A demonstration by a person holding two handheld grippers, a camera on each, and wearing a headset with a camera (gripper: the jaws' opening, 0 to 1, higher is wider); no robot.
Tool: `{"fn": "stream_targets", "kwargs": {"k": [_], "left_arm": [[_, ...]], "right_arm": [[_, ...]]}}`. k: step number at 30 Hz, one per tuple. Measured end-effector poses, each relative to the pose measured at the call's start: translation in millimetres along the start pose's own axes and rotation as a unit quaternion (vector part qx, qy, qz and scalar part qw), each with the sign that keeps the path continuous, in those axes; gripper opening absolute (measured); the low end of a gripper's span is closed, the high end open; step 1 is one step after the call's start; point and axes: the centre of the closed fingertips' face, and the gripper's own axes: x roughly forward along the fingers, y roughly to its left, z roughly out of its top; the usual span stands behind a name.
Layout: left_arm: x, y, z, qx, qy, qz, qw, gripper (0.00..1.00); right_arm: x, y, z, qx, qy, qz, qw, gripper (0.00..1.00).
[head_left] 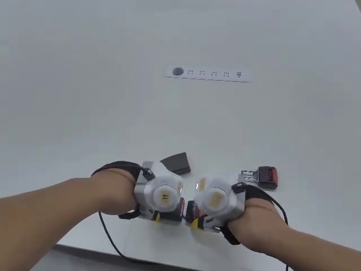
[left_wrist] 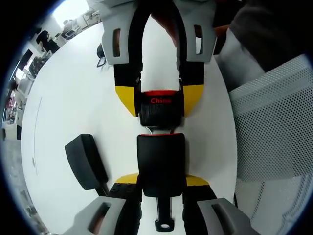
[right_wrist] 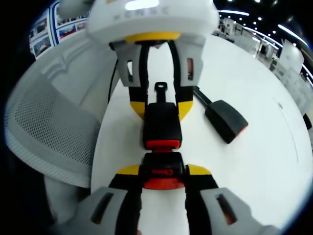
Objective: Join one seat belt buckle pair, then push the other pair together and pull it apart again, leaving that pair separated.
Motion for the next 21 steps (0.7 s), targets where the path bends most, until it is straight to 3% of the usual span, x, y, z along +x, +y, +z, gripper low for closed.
{"fn": "stream_targets", "kwargs": {"k": [7, 14, 21], "left_arm": [[0.3, 0.5, 0.0, 0.000, 0.008, 0.000, 1.0000, 0.32], [0.0, 0.9, -1.7, -0.011, -0.012, -0.002, 0.9999, 0.32], [0.1, 0.4, 0.0, -0.016, -0.010, -0.001, 0.9998, 0.32]], "right_arm": [[-0.9, 0.3, -2.6, -0.003, 0.000, 0.000, 1.0000, 0.33], [-1.9, 1.2, -5.2, -0.005, -0.013, 0.003, 0.9999, 0.33], [-2.8, 1.3, -5.0, 0.003, -0.023, 0.003, 0.9997, 0.33]]}}
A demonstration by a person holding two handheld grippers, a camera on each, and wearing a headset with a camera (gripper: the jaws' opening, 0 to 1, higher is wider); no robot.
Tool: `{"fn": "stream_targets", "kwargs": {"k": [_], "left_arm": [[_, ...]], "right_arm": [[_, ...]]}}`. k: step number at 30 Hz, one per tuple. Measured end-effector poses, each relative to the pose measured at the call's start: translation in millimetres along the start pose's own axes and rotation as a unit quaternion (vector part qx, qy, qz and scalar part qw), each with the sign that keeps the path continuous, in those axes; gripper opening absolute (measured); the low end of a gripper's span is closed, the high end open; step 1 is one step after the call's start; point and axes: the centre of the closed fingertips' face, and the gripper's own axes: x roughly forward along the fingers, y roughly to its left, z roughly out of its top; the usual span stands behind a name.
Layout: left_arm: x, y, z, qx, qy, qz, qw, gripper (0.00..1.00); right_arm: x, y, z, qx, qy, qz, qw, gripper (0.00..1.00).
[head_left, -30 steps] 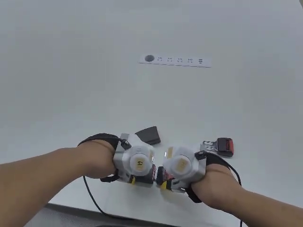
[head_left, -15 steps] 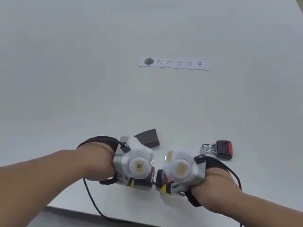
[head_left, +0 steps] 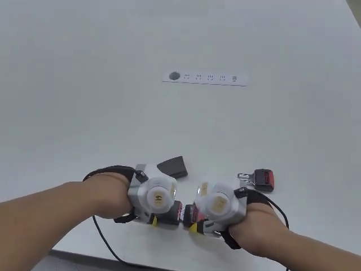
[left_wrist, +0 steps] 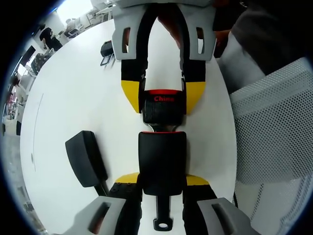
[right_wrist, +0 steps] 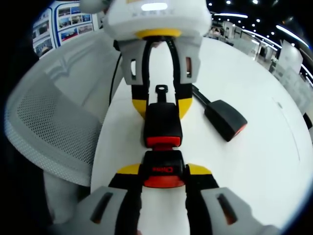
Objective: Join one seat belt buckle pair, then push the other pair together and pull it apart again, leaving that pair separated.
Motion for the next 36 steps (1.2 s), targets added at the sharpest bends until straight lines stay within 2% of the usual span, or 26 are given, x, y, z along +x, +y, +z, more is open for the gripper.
{"fn": "stream_targets", "kwargs": {"k": [10, 25, 36], "left_arm": [[-0.4, 0.7, -0.3, 0.002, -0.008, -0.001, 1.0000, 0.32], [-0.4, 0.9, -0.6, 0.001, -0.017, 0.004, 0.9999, 0.33], [-0.2, 0.3, -0.1, 0.004, -0.010, 0.011, 0.9999, 0.33]], "right_arm": [[0.5, -0.5, 0.8, 0.007, -0.009, -0.002, 0.9999, 0.33], [1.7, -0.6, 1.4, 0.015, -0.003, -0.005, 0.9999, 0.34], [3.1, 0.2, -0.6, 0.017, 0.002, -0.009, 0.9998, 0.36]]}}
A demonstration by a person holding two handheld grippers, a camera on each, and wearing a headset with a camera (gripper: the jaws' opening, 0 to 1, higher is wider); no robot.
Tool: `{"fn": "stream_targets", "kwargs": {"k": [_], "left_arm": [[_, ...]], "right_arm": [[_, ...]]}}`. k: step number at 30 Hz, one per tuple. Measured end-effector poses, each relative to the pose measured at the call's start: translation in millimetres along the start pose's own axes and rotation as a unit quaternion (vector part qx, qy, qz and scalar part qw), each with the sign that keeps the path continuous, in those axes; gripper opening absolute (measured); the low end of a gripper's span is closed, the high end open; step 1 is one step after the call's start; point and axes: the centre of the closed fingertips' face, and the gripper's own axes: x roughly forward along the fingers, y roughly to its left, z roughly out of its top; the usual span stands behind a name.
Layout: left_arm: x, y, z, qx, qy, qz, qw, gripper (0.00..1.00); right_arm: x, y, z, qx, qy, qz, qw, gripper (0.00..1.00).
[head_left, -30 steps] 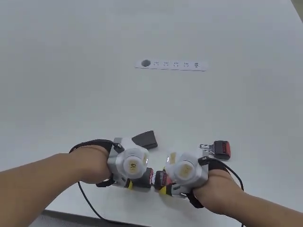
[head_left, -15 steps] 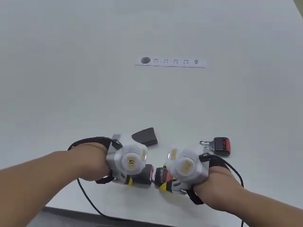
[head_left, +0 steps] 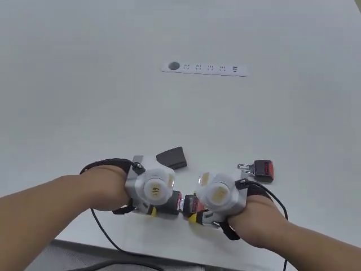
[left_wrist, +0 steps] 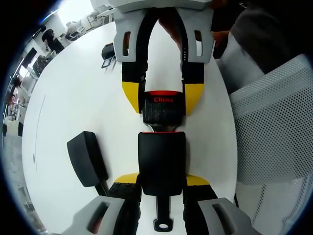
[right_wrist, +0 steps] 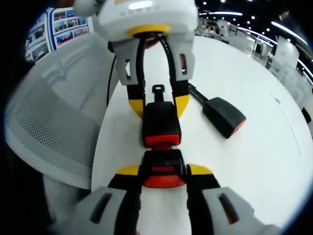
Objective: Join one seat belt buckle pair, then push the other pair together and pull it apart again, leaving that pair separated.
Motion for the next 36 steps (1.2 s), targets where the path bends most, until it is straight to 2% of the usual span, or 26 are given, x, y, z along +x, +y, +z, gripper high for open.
{"fn": "stream_targets", "kwargs": {"k": [8, 11, 17, 20, 22, 24, 26, 29, 33, 36], "left_arm": [[-0.5, -0.1, -0.6, -0.010, -0.002, 0.003, 0.9999, 0.33], [-0.7, 0.5, -1.6, -0.025, -0.003, 0.005, 0.9997, 0.33], [-1.5, 0.9, -2.3, -0.028, -0.005, 0.018, 0.9995, 0.33], [-2.2, 1.5, -2.9, -0.041, -0.012, 0.025, 0.9988, 0.34], [-3.5, 3.0, -4.2, -0.049, -0.016, 0.032, 0.9981, 0.39], [-4.2, 0.5, -8.6, -0.053, -0.011, 0.032, 0.9981, 0.47], [-6.9, 0.5, -11.3, -0.056, -0.011, 0.035, 0.9977, 0.48], [-17.3, 1.6, -10.6, -0.074, -0.022, 0.043, 0.9961, 0.49], [-31.2, 5.2, -3.5, -0.084, -0.046, 0.054, 0.9940, 0.49], [-36.5, 9.5, -1.4, -0.082, -0.052, 0.061, 0.9934, 0.49]], "right_arm": [[0.2, 2.3, -3.6, -0.001, 0.001, 0.001, 1.0000, 0.36], [-0.2, 3.2, -3.9, 0.004, -0.003, 0.003, 1.0000, 0.38], [-0.8, 4.8, -4.1, 0.009, -0.005, -0.004, 0.9999, 0.40], [-2.4, 5.2, -3.0, 0.016, -0.010, -0.007, 0.9998, 0.41], [-3.8, 4.8, -2.5, 0.014, -0.013, -0.011, 0.9998, 0.41], [-6.5, 4.2, -1.3, 0.010, -0.014, -0.016, 0.9997, 0.42], [-9.3, 4.4, 1.0, 0.010, -0.017, -0.017, 0.9997, 0.43], [-12.5, 5.0, 3.0, 0.008, -0.019, -0.019, 0.9996, 0.43], [-21.9, 7.2, 10.3, 0.009, -0.030, -0.022, 0.9993, 0.43], [-29.1, 6.8, 15.4, 0.008, -0.041, -0.028, 0.9988, 0.43]]}}
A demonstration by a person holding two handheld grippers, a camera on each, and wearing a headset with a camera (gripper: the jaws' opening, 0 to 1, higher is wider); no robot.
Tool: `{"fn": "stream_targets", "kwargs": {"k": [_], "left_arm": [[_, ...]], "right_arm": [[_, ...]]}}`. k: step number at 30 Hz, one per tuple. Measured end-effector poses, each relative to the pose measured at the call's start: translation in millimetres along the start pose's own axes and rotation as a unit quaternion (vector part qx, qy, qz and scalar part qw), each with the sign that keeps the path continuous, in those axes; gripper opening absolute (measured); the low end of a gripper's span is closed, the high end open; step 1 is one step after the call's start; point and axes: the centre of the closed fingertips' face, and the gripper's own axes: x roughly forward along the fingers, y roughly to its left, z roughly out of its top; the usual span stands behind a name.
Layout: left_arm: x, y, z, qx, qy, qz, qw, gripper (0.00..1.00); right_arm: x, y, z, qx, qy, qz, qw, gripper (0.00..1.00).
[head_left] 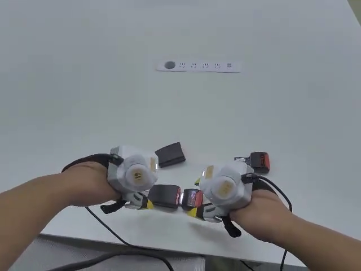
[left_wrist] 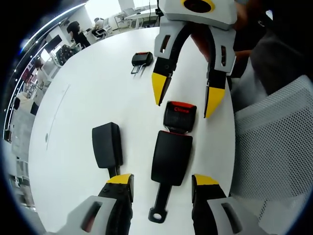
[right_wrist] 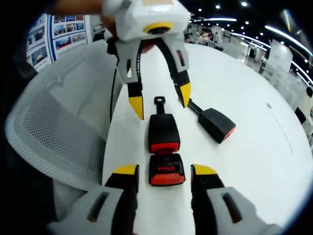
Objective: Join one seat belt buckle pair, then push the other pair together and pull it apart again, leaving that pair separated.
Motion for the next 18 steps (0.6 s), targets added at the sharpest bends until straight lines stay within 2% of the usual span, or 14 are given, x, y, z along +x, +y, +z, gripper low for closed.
{"fn": "stream_targets", "kwargs": {"k": [6, 12, 13, 15, 18], "left_arm": [[-3.6, 9.0, 10.3, -0.007, -0.012, 0.011, 0.9998, 0.48], [-4.1, 18.7, 23.2, -0.008, -0.022, 0.021, 0.9995, 0.48], [-4.2, 19.9, 24.4, -0.008, -0.022, 0.023, 0.9995, 0.48], [-3.5, 23.8, 24.6, 0.013, -0.010, 0.031, 0.9994, 0.48], [-1.6, 28.2, 27.4, 0.012, -0.010, 0.030, 0.9994, 0.48]], "right_arm": [[-8.4, -2.8, 0.4, 0.001, -0.005, -0.008, 1.0000, 0.42], [-17.2, -10.5, -7.6, 0.000, -0.001, -0.016, 0.9999, 0.42], [-18.6, -12.1, -8.8, 0.002, 0.000, -0.018, 0.9998, 0.42], [-21.7, -16.7, -12.6, 0.003, 0.003, -0.024, 0.9997, 0.44], [-26.4, -22.1, -18.9, 0.003, 0.007, -0.026, 0.9996, 0.44]]}}
